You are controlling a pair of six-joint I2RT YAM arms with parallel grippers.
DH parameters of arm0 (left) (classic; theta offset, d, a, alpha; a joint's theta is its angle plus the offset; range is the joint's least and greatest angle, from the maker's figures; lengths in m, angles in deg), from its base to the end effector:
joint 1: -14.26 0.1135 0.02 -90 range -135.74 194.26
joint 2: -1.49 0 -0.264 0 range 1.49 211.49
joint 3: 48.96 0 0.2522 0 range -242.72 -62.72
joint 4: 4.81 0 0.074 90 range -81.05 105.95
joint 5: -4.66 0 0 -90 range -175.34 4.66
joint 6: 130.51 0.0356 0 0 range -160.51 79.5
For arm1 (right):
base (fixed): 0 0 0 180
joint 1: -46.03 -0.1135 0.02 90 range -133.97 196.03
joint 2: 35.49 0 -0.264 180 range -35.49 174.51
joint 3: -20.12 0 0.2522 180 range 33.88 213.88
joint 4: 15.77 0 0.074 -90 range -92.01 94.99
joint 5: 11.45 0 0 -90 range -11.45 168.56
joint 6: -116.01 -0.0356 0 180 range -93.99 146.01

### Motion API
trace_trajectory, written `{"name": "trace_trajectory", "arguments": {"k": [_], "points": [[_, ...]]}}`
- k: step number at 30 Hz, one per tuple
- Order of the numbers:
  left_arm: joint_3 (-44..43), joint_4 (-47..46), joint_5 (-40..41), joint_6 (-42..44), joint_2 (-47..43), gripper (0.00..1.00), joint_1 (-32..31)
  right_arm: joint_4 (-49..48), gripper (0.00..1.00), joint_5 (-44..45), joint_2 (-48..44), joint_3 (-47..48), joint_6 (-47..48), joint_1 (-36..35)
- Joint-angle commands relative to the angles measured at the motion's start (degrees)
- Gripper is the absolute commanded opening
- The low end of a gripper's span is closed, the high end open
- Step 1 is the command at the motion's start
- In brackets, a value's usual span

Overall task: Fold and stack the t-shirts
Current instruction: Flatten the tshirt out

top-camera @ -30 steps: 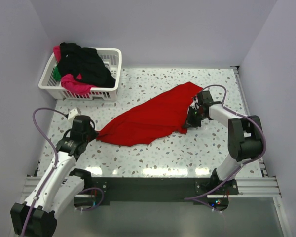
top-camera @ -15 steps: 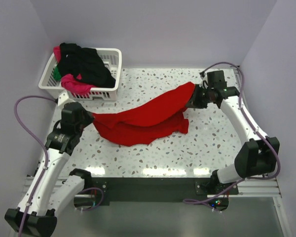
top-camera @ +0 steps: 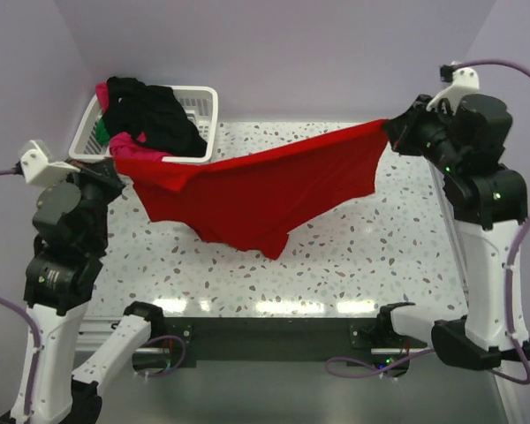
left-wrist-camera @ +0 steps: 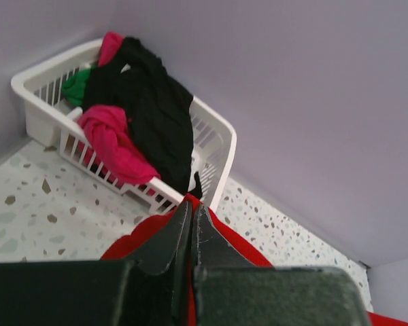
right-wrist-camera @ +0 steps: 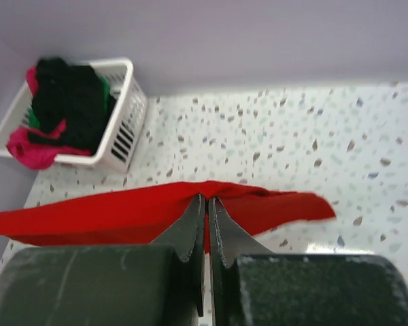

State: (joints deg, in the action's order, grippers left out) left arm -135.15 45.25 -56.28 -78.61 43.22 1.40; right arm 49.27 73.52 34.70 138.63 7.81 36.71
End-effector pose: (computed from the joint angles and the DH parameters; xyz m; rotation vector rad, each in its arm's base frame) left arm 0.1088 -0.0071 0.4556 -0.7247 1.4960 -0.2526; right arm 0.1999 0.0360 0.5187 0.0844 1.8801 0.4130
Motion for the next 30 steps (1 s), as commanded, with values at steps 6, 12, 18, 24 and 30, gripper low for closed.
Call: {"name": "trace_trajectory", "arguments": {"k": [6,12,18,24,30], "points": [[-18.43,-6.06,3.12,11.03,0.01,0.00,0.21,-7.95,0.00,10.39,-7.43,12.84,6.24,0.09],[-25.92,-10.54,-7.51,14.03,4.05,0.00,0.21,-11.38,0.00,11.90,-7.97,17.15,4.84,0.18],[-27.07,-10.98,-20.61,12.10,14.68,0.00,0.21,-13.32,0.00,12.94,-6.21,11.81,4.04,0.18],[-28.03,-13.09,-27.38,9.81,25.05,0.00,0.21,-14.02,0.00,15.67,-3.75,3.45,4.57,0.18],[-33.22,-14.14,-31.07,8.93,31.12,0.00,0.21,-13.67,0.00,17.43,-0.68,3.70,4.84,0.18]]}}
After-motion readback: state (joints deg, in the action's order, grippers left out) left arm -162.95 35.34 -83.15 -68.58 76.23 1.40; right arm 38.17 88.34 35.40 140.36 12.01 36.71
